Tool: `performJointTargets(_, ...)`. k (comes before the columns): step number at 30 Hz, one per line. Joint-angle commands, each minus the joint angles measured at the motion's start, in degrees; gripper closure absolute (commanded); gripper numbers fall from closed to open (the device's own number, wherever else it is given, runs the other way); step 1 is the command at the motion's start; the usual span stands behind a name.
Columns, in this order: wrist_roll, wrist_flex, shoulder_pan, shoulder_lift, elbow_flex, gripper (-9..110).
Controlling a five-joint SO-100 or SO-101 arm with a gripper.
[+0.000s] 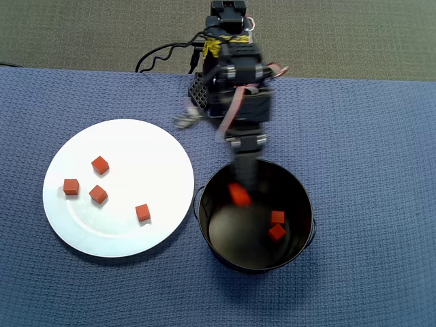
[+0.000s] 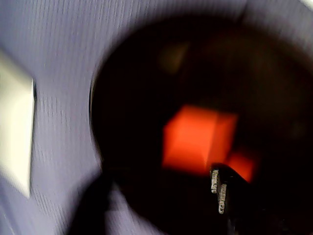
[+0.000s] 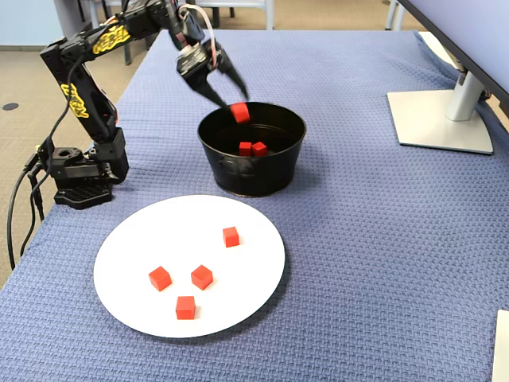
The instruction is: Pick up the red cubes from the white plate and place them in the black recipient
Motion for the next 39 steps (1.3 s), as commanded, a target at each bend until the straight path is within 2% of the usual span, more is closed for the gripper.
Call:
performJointTargets(1, -3.69, 2.02, -1.32, 3.16, -3.08, 63)
performJointTargets(6, -12.66, 5.80, 16.52, 3.69, -4.48, 70)
performJointTargets(10, -18.72, 2.46, 31.55, 2.37, 0.26, 71)
performJointTargets(15, -26.63, -5.01, 43.07, 0.62, 7.73, 72)
performJointTargets(22, -52.21, -19.42, 54.58, -5.54, 15.56, 73)
performJointTargets(25, -65.04, -21.71, 58.62, -8.17, 16.00, 77)
performJointTargets(28, -75.76, -25.40, 62.05, -10.72, 16.26, 75)
performJointTargets(32, -86.04, -30.23, 65.04, -14.06, 16.61, 76)
performJointTargets(39, -93.25, -39.90, 68.47, -18.63, 16.88, 76)
